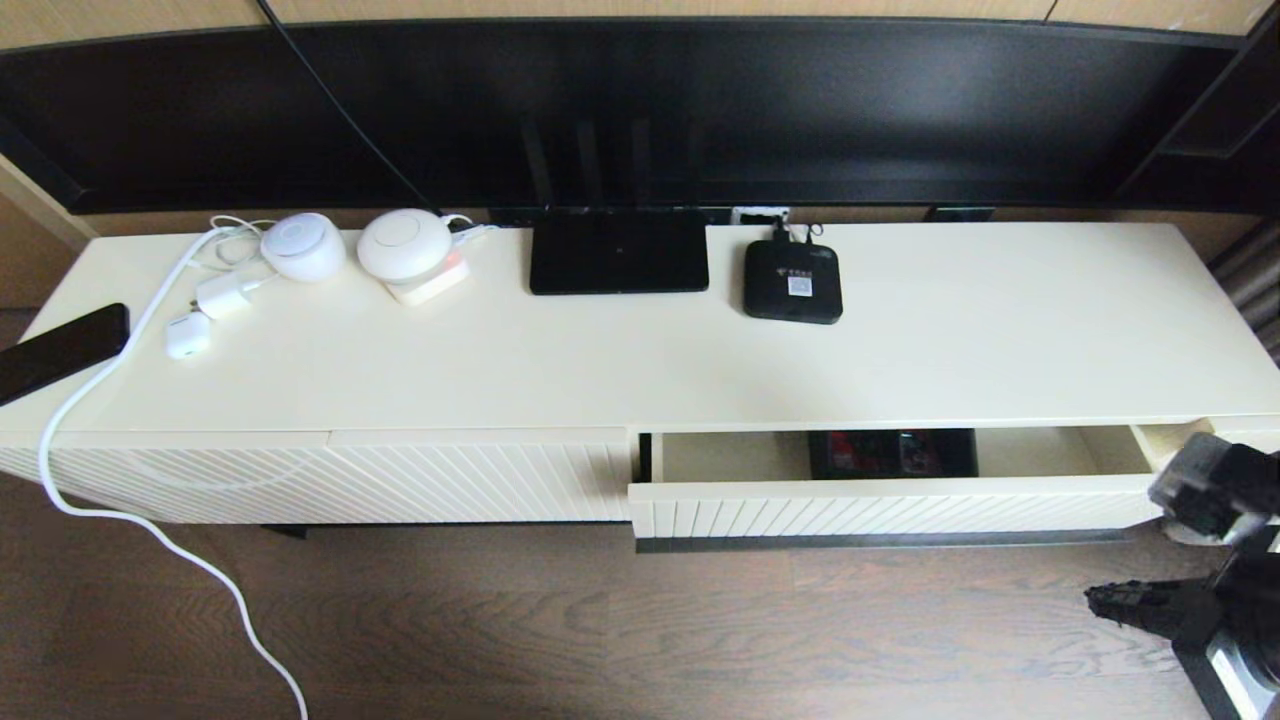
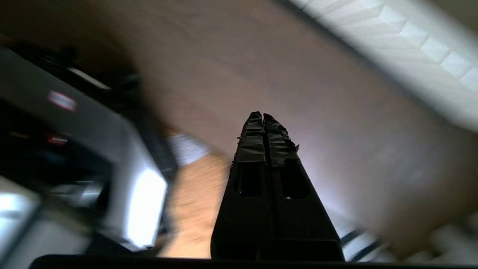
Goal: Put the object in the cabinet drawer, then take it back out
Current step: Open the drawer
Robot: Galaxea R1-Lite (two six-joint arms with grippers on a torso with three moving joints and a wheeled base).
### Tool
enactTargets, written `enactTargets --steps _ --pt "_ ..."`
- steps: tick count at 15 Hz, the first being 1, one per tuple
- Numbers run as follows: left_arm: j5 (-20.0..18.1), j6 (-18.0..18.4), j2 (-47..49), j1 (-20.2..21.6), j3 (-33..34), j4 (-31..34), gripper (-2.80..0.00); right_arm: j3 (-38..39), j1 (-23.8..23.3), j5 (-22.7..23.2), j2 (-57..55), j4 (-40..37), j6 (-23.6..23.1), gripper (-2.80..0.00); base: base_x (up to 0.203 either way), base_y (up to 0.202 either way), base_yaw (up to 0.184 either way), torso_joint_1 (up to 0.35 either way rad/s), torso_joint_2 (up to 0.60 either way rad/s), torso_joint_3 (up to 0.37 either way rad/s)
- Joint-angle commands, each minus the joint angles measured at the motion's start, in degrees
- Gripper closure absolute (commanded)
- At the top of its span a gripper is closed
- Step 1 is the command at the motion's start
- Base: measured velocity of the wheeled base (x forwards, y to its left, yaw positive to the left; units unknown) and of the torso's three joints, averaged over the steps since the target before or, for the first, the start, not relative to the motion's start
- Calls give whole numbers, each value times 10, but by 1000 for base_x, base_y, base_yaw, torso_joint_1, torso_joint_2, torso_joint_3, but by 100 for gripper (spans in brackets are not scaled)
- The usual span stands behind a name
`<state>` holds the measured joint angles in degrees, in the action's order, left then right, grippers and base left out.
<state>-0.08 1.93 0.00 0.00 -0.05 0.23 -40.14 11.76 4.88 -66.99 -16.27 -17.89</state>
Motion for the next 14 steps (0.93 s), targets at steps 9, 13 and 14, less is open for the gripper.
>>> enactTargets --steps 9,13,14 --pt "0 0 1 0 0 0 0 -171 27 -17 -226 7 262 0 0 0 0 0 0 0" --pt "0 0 0 0 0 -1 0 -190 40 -74 -279 73 262 0 0 0 0 0 0 0" --pt "0 0 0 0 0 0 0 -190 42 -86 -288 93 262 0 0 0 0 0 0 0"
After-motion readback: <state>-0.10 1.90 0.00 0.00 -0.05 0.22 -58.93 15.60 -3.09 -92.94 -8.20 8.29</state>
